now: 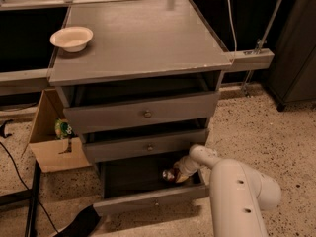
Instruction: Place coke can into bottom drawer
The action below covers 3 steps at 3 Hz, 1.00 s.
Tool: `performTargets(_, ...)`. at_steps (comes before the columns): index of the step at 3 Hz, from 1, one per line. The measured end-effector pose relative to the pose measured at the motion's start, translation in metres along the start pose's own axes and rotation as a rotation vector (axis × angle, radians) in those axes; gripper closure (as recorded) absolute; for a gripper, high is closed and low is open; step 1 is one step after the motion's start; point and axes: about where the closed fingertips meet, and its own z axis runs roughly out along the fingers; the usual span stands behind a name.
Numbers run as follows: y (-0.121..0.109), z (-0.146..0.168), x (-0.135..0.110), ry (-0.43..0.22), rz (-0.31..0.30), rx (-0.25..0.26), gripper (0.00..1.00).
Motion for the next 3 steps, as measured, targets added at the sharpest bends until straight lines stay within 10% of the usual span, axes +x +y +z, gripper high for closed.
performTargets(2,0.0025,0.0043,0.0067,-0.043,0.027,-0.011,1.0)
performTargets(3,0.0025,0.0043,0.0067,-0.043,0.027,-0.011,0.82)
